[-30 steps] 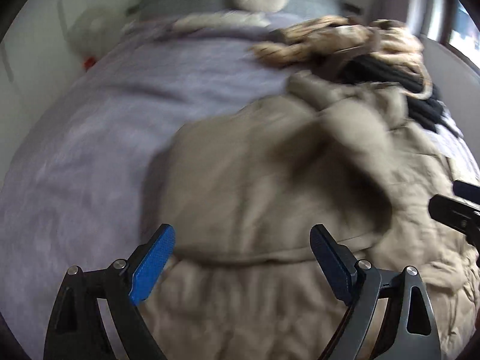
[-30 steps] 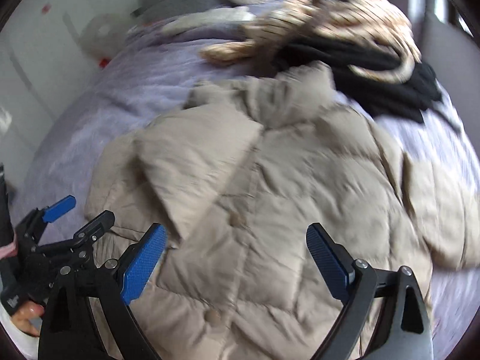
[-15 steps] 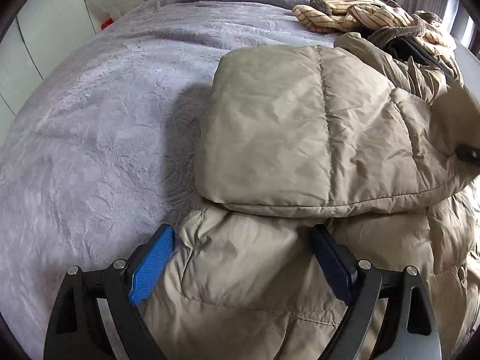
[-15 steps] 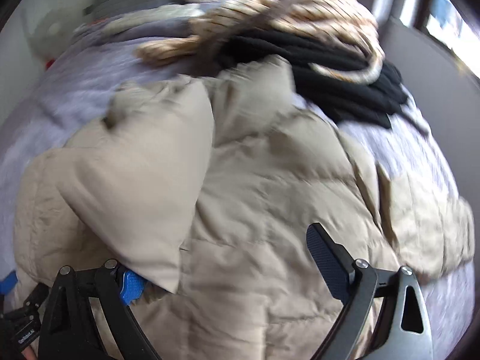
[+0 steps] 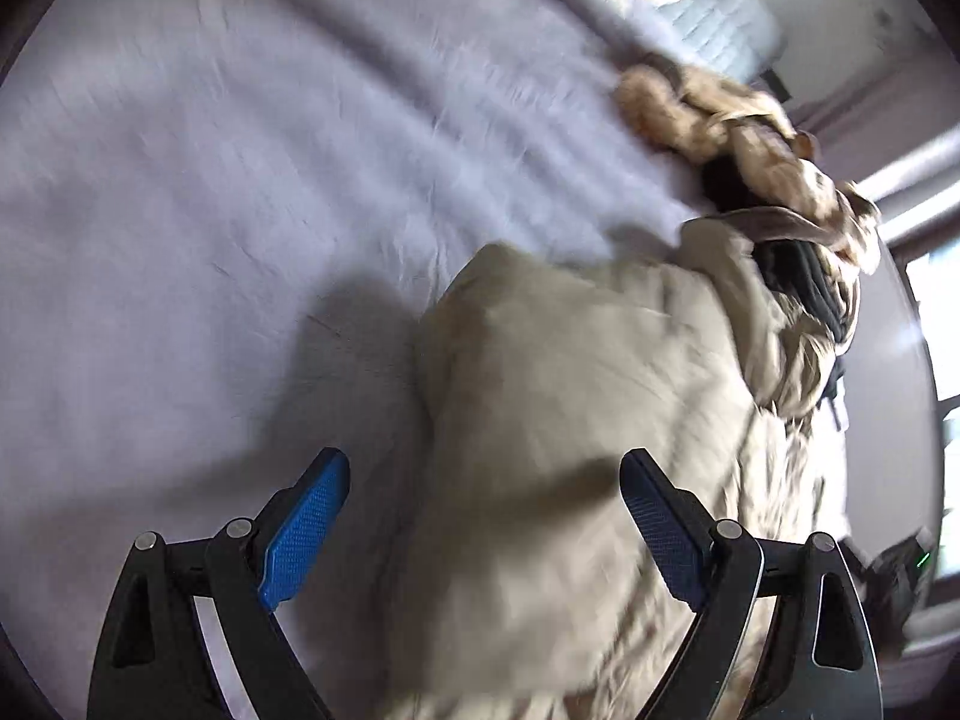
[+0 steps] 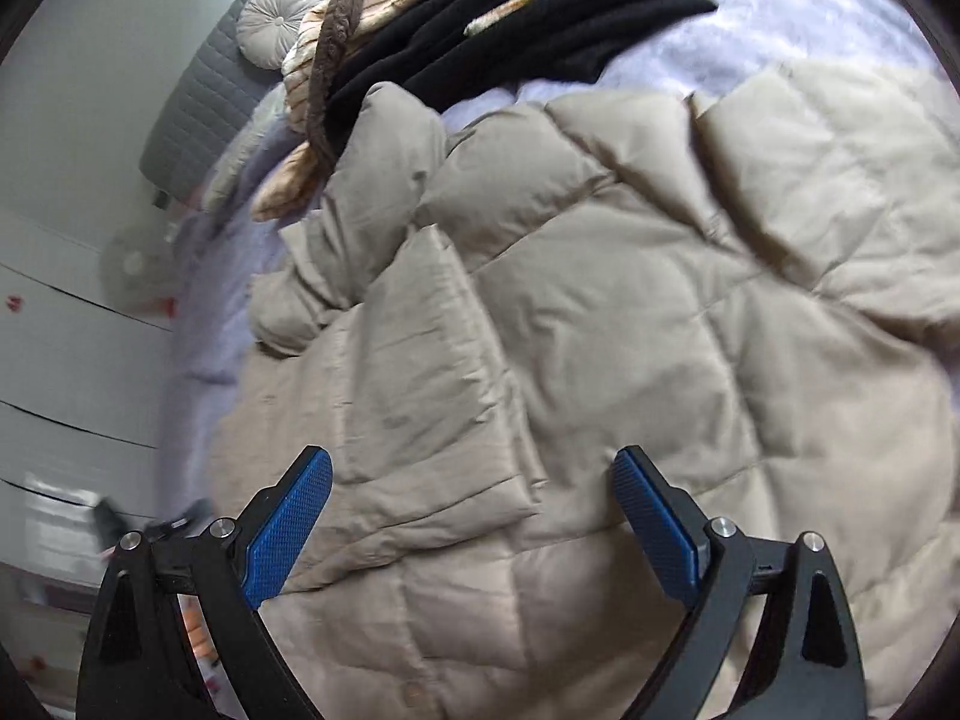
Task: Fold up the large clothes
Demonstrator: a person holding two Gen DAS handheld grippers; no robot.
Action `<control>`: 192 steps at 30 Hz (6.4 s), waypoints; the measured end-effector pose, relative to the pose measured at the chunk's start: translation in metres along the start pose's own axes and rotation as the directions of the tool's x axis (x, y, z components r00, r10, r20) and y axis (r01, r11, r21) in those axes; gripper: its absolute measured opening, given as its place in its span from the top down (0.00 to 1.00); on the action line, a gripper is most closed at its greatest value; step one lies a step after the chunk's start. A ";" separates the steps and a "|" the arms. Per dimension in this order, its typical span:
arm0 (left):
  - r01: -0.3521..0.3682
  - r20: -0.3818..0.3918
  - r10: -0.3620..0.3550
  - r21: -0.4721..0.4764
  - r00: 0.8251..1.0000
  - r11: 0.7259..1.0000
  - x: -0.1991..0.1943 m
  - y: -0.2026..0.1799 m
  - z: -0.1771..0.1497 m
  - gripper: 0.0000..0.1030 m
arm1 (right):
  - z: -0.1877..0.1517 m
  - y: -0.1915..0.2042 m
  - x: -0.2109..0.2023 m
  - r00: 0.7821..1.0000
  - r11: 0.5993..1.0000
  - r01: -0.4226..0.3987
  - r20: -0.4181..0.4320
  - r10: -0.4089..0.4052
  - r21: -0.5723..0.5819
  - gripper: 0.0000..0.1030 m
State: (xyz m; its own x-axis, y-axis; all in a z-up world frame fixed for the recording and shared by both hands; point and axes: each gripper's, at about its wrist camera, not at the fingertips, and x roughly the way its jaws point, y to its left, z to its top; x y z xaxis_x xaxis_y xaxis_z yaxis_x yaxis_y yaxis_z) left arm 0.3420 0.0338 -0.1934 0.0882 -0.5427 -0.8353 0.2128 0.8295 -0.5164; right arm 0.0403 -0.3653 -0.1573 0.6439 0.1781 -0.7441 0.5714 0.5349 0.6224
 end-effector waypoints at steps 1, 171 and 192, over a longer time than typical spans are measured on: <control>0.038 -0.041 -0.039 -0.036 0.998 0.999 0.014 0.006 0.007 0.10 | -0.002 0.000 0.002 1.000 1.000 -0.018 -0.009 0.018 0.009 0.07; -0.161 0.202 0.115 0.229 0.973 0.960 -0.032 -0.186 -0.133 0.01 | 0.019 0.083 0.051 0.995 0.901 0.020 -0.079 -0.061 -0.434 0.25; -0.274 0.213 0.234 0.186 0.949 0.943 -0.038 -0.159 -0.111 0.01 | 0.005 0.172 0.052 0.997 0.797 -0.072 -0.037 0.063 -0.600 0.85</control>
State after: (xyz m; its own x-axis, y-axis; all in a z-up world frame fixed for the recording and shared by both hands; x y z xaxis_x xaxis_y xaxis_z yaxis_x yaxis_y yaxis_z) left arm 0.1968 -0.0628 -0.1002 0.3409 -0.3490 -0.8729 0.3580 0.9068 -0.2228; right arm 0.1744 -0.2686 -0.0875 0.6590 0.2417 -0.7122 0.1032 0.9089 0.4040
